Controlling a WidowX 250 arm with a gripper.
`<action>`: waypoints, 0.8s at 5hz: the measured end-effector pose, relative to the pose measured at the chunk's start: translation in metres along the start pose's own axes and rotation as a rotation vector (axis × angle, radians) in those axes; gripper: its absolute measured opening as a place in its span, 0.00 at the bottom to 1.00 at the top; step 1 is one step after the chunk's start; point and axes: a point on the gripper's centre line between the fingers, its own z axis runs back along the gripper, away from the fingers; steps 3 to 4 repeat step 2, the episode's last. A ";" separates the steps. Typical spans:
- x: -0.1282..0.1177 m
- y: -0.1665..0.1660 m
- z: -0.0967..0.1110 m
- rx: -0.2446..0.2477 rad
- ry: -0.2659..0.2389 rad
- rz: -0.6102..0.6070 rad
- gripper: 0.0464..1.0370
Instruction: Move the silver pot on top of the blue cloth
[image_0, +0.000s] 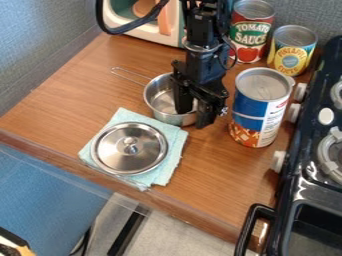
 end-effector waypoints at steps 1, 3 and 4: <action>-0.001 0.001 0.032 0.037 -0.060 0.016 0.98; -0.005 0.000 0.047 0.049 -0.074 0.029 0.97; -0.005 0.000 0.047 0.049 -0.074 0.029 0.97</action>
